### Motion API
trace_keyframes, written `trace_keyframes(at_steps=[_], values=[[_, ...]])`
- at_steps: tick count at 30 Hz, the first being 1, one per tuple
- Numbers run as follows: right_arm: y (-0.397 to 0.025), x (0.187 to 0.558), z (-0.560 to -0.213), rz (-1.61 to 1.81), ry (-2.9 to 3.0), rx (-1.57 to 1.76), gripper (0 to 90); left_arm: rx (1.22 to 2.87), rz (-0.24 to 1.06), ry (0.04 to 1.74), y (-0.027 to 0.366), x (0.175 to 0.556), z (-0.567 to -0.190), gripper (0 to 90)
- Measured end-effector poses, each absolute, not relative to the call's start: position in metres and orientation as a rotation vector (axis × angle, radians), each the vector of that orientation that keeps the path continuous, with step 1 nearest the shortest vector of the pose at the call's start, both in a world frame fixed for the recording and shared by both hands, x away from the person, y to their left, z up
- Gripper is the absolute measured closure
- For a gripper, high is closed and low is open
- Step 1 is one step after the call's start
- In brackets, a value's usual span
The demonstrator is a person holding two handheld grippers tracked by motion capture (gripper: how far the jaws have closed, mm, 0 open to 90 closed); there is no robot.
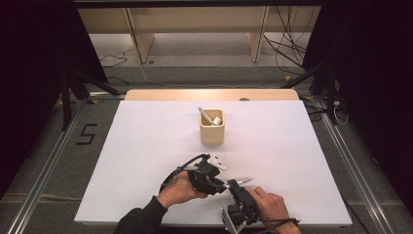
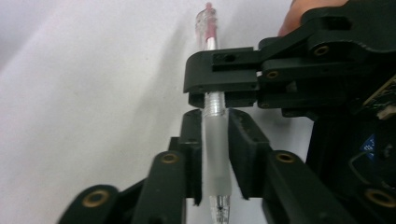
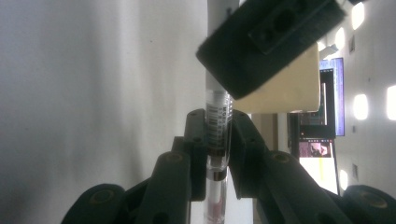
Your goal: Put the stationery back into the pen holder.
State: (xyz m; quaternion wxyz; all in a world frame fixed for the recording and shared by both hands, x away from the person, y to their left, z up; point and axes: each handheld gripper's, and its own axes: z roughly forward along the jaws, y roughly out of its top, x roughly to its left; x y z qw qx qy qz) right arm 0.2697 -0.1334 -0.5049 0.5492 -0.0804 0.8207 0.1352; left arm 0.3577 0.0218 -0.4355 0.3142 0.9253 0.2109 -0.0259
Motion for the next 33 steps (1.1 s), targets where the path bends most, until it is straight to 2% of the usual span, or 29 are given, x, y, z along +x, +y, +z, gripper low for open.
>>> trace_keyframes(at_steps=[10, 24, 33], values=[[-0.138, 0.270, -0.502, 0.307, 1.940, -0.172, 79.0, 2.457, -0.030, 0.596, 0.025, 0.359, -0.433, 45.3], [-0.157, 0.280, -0.492, 0.322, 1.931, -0.064, 79.0, 2.374, 0.030, 0.618, 0.048, 0.359, -0.421, 27.1], [-0.176, 0.300, -0.469, 0.468, 1.954, 0.190, 79.0, 2.278, 0.086, 0.652, 0.081, 0.361, -0.424, 23.0]])
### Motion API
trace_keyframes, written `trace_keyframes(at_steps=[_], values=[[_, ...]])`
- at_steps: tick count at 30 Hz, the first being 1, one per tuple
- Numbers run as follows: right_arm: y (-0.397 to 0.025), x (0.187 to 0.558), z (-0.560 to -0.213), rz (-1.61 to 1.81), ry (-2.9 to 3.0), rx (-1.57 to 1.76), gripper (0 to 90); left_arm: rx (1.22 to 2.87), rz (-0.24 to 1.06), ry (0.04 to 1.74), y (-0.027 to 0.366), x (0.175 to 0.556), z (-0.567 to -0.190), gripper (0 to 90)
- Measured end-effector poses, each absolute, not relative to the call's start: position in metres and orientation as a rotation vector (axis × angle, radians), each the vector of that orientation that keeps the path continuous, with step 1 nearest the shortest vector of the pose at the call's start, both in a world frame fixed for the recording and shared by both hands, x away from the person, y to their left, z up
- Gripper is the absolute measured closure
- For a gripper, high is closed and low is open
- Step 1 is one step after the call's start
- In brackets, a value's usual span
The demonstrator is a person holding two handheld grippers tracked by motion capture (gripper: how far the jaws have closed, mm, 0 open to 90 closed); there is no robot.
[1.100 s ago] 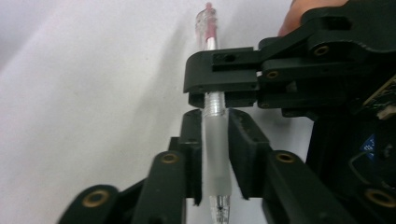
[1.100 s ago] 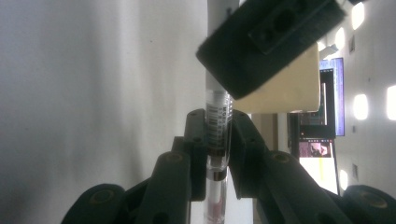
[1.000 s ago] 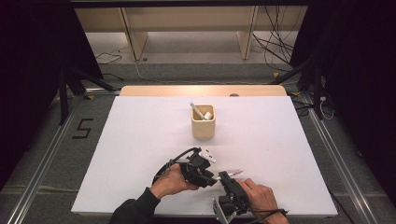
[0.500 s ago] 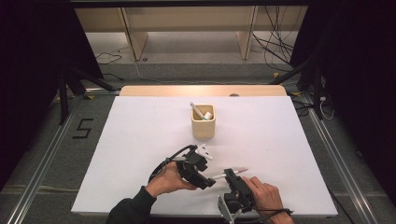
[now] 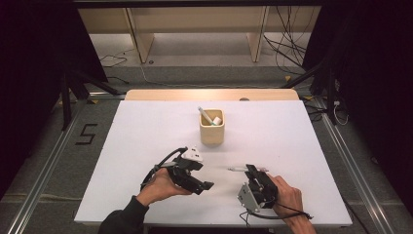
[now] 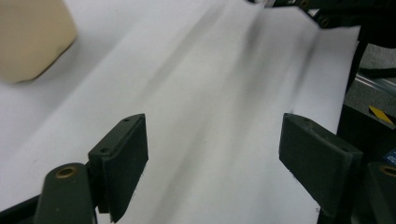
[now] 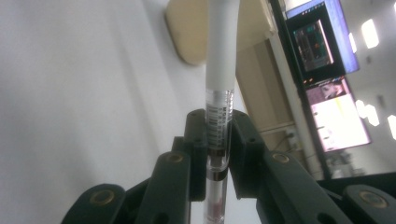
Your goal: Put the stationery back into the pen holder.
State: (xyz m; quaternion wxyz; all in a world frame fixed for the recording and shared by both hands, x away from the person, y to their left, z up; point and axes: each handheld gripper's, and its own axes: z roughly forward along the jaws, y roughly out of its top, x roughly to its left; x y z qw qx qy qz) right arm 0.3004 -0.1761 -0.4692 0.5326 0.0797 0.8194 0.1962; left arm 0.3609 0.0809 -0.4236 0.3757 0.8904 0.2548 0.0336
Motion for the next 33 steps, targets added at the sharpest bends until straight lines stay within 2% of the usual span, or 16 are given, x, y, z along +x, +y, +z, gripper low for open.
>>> trace_keyframes(at_steps=[11, 22, 33], values=[[-0.195, 0.336, -0.430, 0.955, 2.057, 0.656, 78.9, 2.102, 0.194, 0.702, 0.120, 0.360, -0.430, 20.8], [-0.195, 0.368, -0.406, 1.283, 2.062, 0.859, 78.9, 2.020, 0.237, 0.745, 0.143, 0.356, -0.443, 20.7], [-0.188, 0.401, -0.395, 1.455, 2.049, 1.019, 78.9, 1.942, 0.288, 0.760, 0.154, 0.350, -0.450, 21.0]])
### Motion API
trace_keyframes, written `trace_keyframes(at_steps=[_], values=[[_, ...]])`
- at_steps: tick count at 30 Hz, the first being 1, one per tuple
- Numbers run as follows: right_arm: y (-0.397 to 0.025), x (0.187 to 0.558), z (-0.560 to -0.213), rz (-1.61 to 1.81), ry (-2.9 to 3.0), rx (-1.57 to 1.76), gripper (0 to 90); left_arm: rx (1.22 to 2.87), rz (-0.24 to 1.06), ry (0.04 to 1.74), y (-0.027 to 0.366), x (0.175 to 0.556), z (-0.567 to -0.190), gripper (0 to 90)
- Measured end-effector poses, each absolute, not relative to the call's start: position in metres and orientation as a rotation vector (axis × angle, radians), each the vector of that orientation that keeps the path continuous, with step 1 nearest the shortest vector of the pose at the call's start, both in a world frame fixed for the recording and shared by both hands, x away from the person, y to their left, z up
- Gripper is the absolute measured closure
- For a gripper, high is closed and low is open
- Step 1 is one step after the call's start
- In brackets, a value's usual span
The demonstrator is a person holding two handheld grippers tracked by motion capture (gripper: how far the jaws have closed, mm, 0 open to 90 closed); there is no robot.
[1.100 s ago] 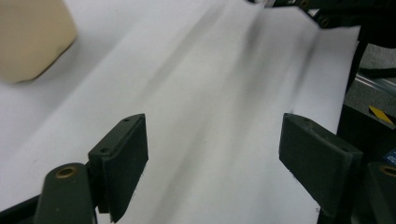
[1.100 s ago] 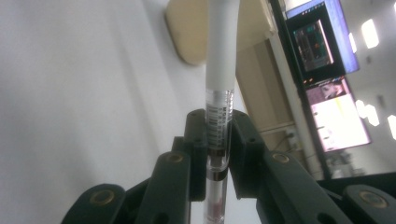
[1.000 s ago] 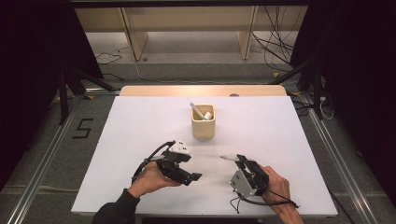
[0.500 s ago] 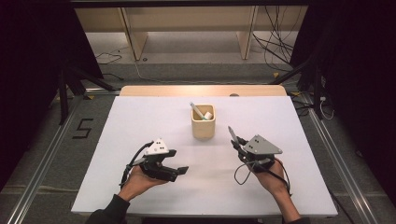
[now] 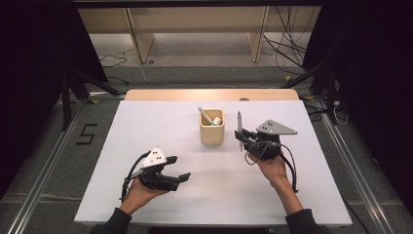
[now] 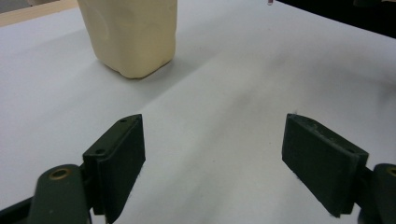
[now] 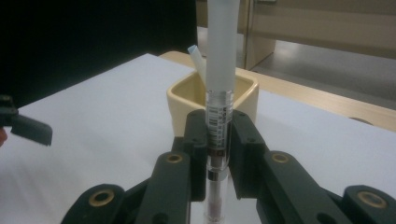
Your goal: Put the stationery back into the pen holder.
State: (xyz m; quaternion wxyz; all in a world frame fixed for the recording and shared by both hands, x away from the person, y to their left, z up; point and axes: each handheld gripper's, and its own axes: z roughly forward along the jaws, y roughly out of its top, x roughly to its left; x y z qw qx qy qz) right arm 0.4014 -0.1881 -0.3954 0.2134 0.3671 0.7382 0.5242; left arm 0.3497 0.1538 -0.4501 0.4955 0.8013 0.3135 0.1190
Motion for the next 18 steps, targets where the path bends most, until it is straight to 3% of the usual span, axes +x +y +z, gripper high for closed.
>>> trace_keyframes(at_steps=[18], values=[[-0.167, 0.446, -0.379, 1.535, 2.035, 1.123, 78.9, 1.903, 0.309, 0.815, 0.165, 0.344, -0.462, 16.4]])
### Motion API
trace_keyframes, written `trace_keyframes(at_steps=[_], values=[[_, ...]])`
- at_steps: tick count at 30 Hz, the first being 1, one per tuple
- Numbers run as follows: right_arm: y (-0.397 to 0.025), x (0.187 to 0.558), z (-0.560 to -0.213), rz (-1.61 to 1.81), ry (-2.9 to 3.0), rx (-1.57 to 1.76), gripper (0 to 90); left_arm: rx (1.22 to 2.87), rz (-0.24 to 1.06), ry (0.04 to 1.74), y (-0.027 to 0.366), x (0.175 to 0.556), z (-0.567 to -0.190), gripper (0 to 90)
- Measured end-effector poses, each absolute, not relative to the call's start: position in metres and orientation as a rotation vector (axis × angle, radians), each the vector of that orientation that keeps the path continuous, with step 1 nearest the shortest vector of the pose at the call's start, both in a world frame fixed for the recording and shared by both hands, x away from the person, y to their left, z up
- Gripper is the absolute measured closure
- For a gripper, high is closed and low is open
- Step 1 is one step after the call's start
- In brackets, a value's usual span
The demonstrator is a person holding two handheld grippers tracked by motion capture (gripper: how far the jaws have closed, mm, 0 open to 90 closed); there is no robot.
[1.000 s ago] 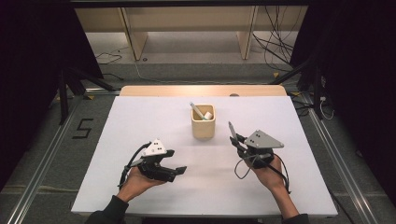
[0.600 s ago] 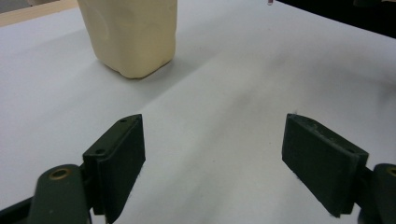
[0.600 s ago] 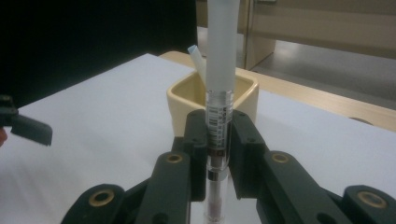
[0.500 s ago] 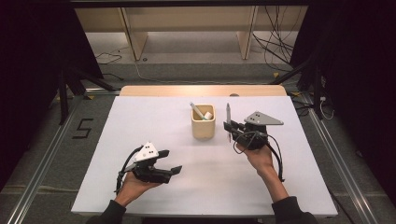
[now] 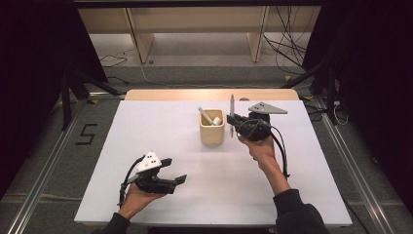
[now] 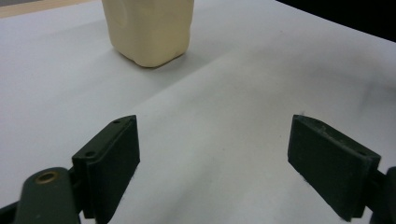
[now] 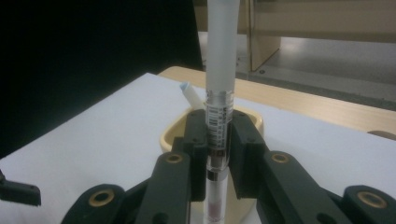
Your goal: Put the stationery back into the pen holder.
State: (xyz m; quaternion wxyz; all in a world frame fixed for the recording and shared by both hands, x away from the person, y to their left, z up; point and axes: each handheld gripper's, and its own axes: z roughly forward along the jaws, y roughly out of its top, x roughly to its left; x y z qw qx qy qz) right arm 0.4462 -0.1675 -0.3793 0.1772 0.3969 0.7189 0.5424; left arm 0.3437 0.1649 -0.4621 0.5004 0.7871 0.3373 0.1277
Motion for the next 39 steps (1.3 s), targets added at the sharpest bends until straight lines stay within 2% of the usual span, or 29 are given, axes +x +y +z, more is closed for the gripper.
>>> trace_keyframes(at_steps=[19, 39], values=[[-0.135, 0.477, -0.366, 1.550, 2.058, 1.185, 78.9, 1.880, 0.313, 0.831, 0.174, 0.335, -0.465, 15.9], [-0.121, 0.502, -0.367, 1.509, 2.036, 1.267, 78.9, 1.871, 0.314, 0.832, 0.177, 0.332, -0.466, 15.9]])
